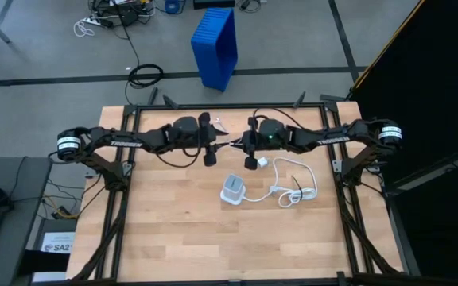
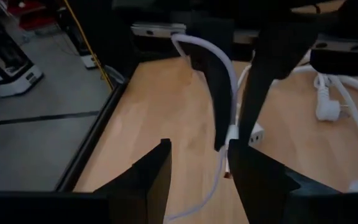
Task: Plug in charger
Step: Insert the white charger cable into the white charger adapter
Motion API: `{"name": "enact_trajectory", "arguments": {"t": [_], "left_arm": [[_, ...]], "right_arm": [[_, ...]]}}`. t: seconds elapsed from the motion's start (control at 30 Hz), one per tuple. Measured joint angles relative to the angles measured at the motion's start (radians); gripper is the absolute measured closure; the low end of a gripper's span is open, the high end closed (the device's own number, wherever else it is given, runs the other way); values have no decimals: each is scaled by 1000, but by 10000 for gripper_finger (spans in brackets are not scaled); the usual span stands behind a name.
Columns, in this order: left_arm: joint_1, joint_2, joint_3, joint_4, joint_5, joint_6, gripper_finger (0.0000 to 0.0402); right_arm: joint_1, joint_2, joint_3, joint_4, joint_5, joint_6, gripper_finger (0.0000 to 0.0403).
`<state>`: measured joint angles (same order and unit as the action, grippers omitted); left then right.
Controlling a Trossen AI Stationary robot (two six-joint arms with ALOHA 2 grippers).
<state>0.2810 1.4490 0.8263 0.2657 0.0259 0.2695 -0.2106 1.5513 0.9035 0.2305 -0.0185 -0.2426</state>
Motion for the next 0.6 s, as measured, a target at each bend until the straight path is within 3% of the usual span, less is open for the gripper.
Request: {"name": "enact_trajectory", "arguments": {"t": [0.17, 0.4, 0.5, 0.6], "left_arm": [[-1, 8, 47, -110, 34, 18, 254], [-2, 31, 63, -125, 53, 45, 261], [-2, 31, 63, -120, 48, 66, 290], [-3, 31, 63, -116, 48, 95, 350]], "right_arm": [[0, 0, 15, -5, 0, -6, 403], [-1, 0, 15, -10, -1, -6, 402], [-1, 0, 15, -13, -1, -6, 402], [-1, 0, 15, -13, -1, -7, 402]]}}
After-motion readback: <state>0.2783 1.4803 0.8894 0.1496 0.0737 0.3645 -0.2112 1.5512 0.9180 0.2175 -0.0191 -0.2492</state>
